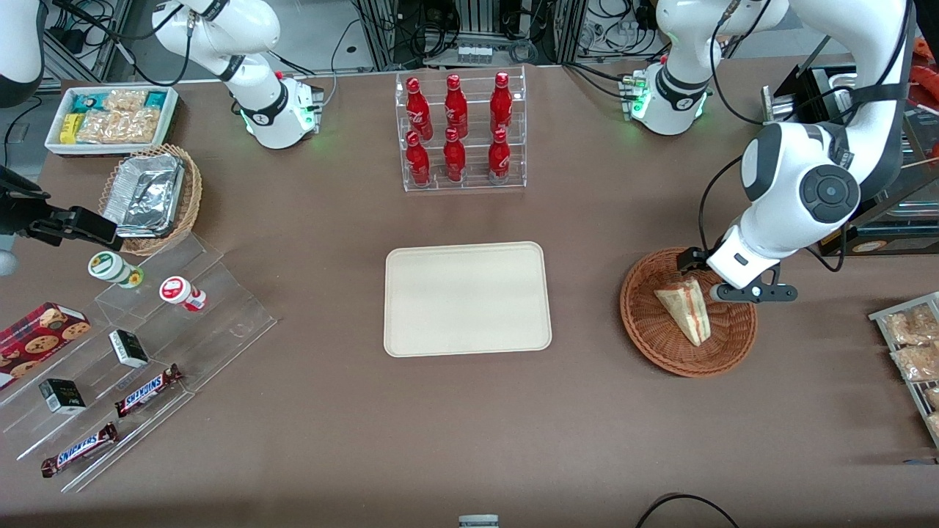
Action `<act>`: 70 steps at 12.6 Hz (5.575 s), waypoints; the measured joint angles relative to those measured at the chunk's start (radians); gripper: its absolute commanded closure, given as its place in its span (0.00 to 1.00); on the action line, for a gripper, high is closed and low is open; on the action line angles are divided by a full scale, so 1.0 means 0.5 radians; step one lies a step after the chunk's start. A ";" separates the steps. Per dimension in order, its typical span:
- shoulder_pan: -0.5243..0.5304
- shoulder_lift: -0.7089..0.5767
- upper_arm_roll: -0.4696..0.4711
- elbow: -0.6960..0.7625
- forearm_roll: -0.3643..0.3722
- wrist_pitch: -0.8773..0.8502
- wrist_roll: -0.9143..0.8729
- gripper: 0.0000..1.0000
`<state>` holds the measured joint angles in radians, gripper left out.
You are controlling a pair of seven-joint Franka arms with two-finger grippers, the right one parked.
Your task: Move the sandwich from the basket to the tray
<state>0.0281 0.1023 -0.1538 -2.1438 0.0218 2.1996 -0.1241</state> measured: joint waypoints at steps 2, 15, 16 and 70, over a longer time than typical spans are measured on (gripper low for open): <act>0.044 0.016 0.003 -0.087 -0.001 0.150 -0.223 0.00; 0.003 0.252 -0.023 -0.095 0.000 0.375 -1.131 0.00; 0.003 0.282 -0.023 -0.093 0.008 0.377 -1.131 0.00; -1.406 1.274 -0.053 1.907 0.039 -0.577 -1.784 0.00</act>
<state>-0.6752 0.7396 -0.1804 -1.1904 0.0415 1.9110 -1.0159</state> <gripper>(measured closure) 0.000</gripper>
